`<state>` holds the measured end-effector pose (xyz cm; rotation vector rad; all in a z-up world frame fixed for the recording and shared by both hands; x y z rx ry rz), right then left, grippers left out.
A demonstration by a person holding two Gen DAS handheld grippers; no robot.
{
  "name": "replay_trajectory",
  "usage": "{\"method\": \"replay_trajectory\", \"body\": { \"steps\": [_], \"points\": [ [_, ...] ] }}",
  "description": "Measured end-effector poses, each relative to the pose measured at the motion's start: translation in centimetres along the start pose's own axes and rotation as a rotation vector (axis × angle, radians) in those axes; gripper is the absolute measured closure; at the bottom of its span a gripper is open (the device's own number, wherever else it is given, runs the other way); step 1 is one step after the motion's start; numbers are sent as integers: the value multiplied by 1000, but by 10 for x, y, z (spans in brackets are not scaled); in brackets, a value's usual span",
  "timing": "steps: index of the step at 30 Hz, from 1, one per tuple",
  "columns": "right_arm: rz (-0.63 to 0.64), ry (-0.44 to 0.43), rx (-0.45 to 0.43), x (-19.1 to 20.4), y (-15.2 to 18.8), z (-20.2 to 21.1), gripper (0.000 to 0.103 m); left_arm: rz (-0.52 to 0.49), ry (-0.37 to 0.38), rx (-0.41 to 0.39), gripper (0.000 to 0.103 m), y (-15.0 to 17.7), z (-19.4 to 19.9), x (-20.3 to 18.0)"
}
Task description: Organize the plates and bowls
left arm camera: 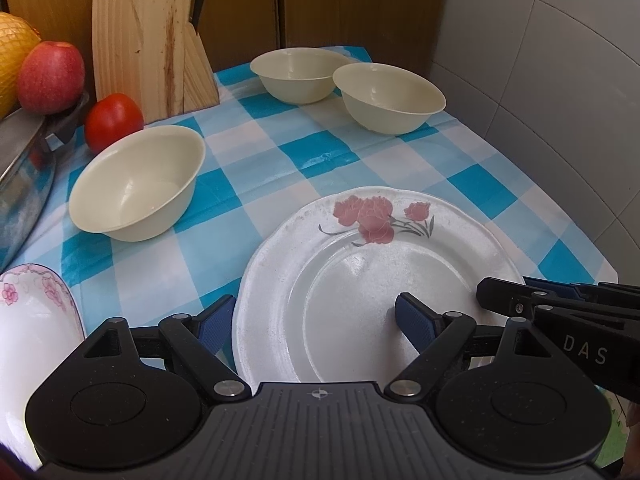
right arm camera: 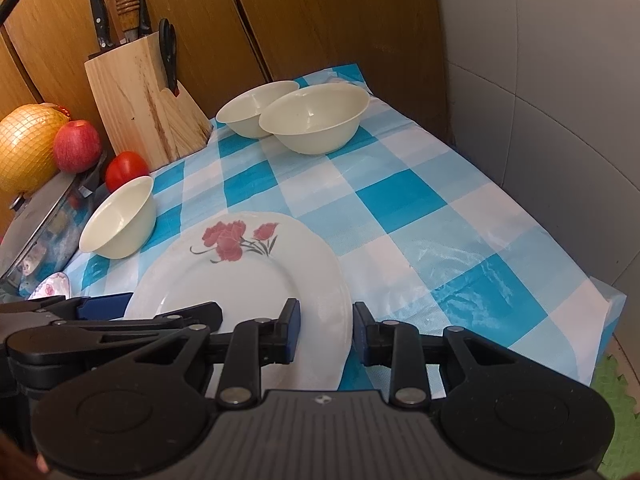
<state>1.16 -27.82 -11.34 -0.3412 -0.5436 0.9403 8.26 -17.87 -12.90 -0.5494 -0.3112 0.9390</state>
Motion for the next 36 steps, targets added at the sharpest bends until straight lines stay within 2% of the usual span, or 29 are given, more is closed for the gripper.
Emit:
{"method": "replay_trajectory", "body": {
  "steps": [36],
  "points": [
    [21, -29, -4, 7, 2, 6, 76, 28, -23, 2, 14, 0, 14, 8]
  ]
}}
Point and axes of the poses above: each gripper's, at about its wrist camera, not at the fingertips, and z roughly against the way its jaws point, x to its left, y to its underside, the point moved 7 cm from there along -z, roughly the way its jaws point, and after that the axes turned 2 degrees about -z, right-handed, at the moved point
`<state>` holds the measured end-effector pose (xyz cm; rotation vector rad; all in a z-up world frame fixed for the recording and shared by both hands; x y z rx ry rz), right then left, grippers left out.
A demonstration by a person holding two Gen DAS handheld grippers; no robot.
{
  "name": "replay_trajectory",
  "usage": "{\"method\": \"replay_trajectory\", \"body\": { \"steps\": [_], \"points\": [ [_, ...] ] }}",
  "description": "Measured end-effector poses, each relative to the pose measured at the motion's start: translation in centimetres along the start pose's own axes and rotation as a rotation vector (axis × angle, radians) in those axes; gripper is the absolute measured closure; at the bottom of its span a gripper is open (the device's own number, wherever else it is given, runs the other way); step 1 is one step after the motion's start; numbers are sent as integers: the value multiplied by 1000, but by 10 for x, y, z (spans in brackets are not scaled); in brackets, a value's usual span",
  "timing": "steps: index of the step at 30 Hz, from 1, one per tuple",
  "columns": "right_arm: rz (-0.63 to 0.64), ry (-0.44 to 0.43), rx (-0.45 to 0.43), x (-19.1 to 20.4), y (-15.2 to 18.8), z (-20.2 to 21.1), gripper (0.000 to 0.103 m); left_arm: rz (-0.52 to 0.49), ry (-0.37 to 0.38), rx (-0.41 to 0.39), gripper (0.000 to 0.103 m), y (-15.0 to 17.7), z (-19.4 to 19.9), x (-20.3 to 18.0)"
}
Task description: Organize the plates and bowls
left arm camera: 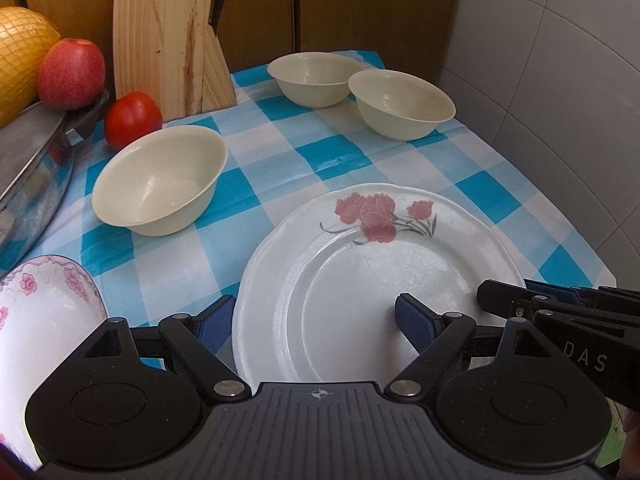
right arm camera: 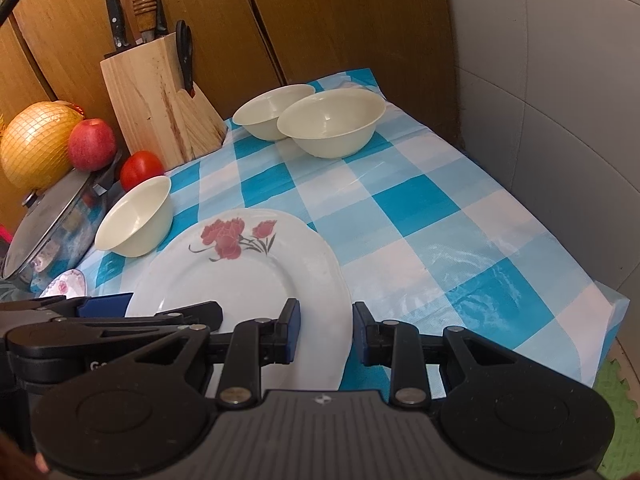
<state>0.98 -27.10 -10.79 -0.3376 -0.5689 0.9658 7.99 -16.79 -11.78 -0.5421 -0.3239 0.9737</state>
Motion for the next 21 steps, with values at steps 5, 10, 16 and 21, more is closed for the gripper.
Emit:
{"method": "replay_trajectory", "body": {
  "steps": [5, 10, 16, 21],
  "points": [
    [14, -13, 6, 5, 3, 2, 76, 6, -11, -1, 14, 4, 6, 4],
    [26, -27, 13, 11, 6, 4, 76, 17, -22, 1, 14, 8, 11, 9],
    [42, -44, 20, 20, 10, 5, 76, 27, -37, -1, 14, 13, 17, 17],
    [51, -57, 21, 26, 11, 7, 76, 32, -45, -2, 14, 18, 23, 21]
  ]
}}
Point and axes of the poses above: each gripper's, at about its wrist camera, not at the fingertips, and z roughly against the way its jaws point, x to its left, y to its underside, the point moved 7 cm from there along -z, roughly the way its jaws point, and after that the axes turned 2 degrees about -z, right-handed, at the moved point
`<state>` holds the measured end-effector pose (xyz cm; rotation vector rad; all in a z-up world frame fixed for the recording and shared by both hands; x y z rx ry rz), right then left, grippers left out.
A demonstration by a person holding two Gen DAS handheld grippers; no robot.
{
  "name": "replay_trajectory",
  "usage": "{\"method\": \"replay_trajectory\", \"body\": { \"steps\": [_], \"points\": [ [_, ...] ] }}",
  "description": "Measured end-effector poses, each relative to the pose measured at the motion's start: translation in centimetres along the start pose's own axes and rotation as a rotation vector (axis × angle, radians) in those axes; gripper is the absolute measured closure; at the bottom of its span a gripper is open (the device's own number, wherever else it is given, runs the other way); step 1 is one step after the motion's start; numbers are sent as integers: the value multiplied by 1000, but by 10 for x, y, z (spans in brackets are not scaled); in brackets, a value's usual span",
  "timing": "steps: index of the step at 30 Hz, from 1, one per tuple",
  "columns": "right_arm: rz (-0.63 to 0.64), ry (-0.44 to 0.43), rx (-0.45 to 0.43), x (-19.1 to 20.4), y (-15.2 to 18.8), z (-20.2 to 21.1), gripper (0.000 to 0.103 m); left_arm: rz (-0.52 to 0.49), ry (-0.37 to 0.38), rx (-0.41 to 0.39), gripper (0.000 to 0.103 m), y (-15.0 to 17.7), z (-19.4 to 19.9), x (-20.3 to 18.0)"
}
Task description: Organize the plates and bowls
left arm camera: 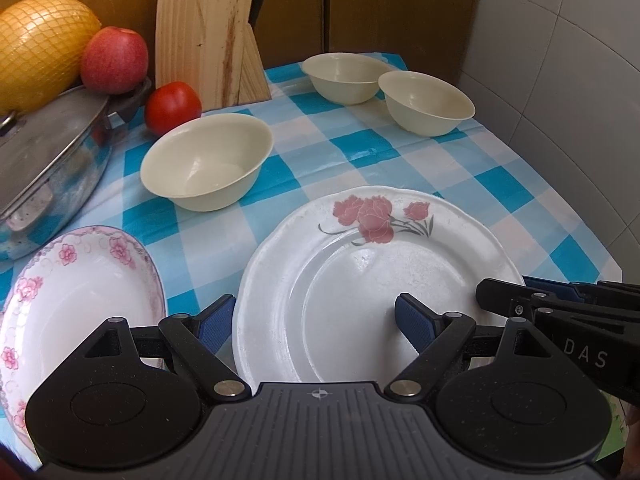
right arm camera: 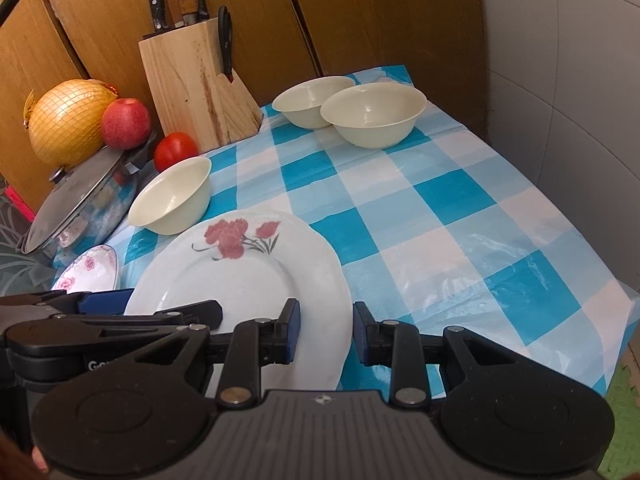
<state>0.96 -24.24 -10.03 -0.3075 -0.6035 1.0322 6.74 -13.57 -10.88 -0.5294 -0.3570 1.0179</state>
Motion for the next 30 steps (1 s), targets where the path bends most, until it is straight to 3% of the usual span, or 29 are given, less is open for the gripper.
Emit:
{"method": "replay_trajectory", "body": {
  "steps": [30],
  "points": [
    [67, -63, 28, 27, 18, 7, 76, 44, -38, 5, 14, 23, 23, 22]
  ]
}}
Point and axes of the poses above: each gripper's, at about its wrist camera, not at the fingertips, and z roughly against the way its jaws point, x to its left, y to its underside, the point moved 7 cm from there along -z, roughly the way its jaws point, and after that the axes turned 2 degrees about -z, right-handed, at the moved point
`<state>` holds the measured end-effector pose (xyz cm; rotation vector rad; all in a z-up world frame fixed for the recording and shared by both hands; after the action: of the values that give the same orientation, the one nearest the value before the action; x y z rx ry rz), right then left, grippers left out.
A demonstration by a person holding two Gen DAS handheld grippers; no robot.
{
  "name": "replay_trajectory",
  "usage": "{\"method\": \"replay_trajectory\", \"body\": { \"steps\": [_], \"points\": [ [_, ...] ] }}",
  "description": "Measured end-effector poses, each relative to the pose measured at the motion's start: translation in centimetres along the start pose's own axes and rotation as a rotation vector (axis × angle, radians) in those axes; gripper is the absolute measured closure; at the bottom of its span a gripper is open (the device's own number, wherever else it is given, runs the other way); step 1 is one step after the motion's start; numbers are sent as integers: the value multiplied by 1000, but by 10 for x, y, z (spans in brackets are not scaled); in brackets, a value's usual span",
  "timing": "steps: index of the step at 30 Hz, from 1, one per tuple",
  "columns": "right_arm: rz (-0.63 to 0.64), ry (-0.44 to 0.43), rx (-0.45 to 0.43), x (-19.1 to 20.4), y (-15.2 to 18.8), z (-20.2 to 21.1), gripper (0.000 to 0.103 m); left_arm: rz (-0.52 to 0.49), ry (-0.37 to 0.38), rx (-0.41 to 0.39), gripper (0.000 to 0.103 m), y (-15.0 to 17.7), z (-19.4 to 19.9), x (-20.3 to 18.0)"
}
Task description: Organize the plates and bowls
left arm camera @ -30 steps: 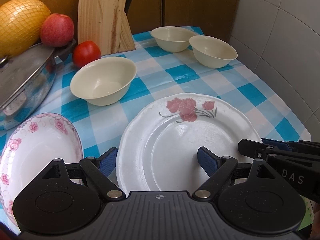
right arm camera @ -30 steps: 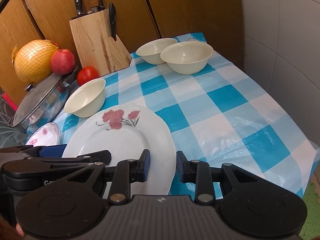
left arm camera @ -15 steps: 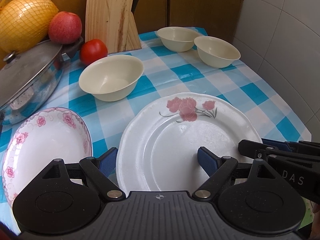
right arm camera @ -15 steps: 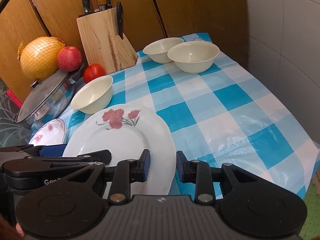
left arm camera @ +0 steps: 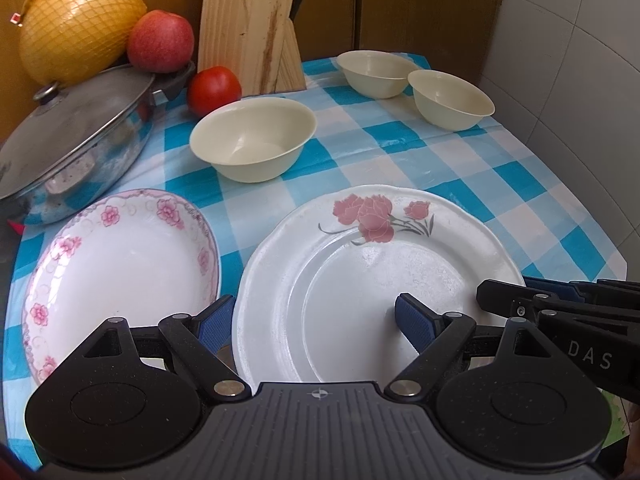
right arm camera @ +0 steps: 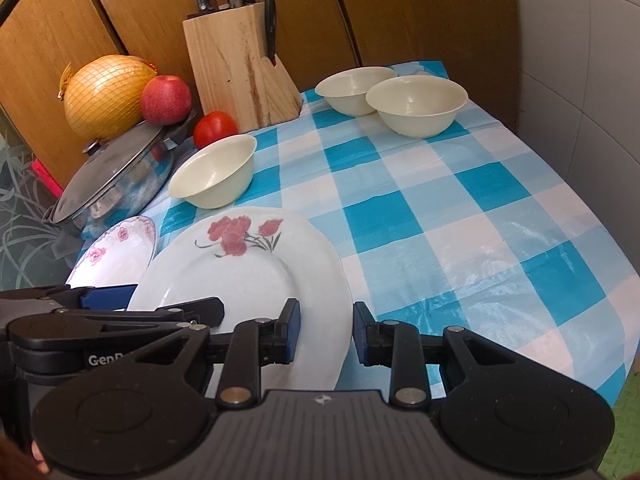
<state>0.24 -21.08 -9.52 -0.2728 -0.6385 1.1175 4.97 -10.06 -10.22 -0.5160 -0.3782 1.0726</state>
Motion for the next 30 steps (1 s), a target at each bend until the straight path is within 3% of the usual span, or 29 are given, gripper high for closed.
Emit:
{"method": "replay_trajectory", "body": {
  "steps": [18, 30],
  "points": [
    [84, -11, 6, 20, 16, 9, 76, 41, 10, 11, 14, 26, 15, 14],
    [179, -75, 56, 47, 38, 12, 76, 100, -5, 28, 14, 54, 29, 38]
  ]
}}
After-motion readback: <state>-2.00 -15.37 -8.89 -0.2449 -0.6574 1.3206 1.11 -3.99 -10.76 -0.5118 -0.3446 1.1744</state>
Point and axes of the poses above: each gripper's, at about its wrist camera, not at the fingertips, and z roughly against the way its jaws point, x to its left, y to its underside, the point moved 7 cm from there along -z, roughly the way its jaws point, and after that the axes turned 2 degrees about -z, right-handed, at the moved point
